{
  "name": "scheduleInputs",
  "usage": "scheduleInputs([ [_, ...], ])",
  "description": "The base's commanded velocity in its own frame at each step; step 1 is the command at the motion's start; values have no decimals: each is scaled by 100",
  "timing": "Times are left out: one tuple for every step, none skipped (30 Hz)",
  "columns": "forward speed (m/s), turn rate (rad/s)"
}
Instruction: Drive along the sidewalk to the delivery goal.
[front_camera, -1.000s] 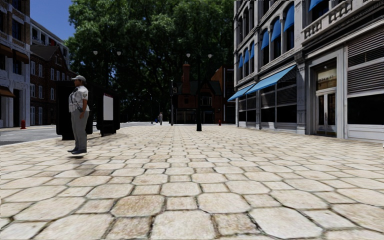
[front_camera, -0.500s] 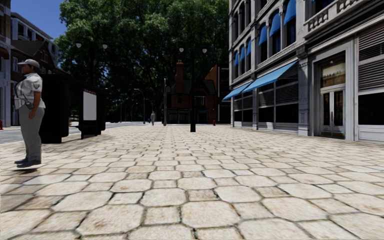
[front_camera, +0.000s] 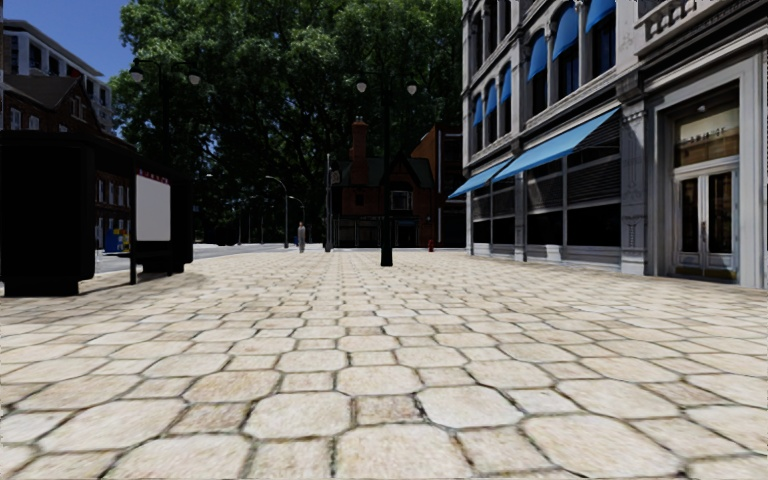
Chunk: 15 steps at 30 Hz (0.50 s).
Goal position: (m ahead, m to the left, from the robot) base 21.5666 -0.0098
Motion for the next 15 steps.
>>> scheduleInputs([
  [200, 0],
  [200, 0],
  [200, 0],
  [200, 0],
  [200, 0],
  [200, 0],
  [200, 0],
  [200, 0],
  [200, 0],
  [200, 0],
  [200, 0],
  [200, 0],
  [200, 0],
  [200, 0],
  [200, 0],
])
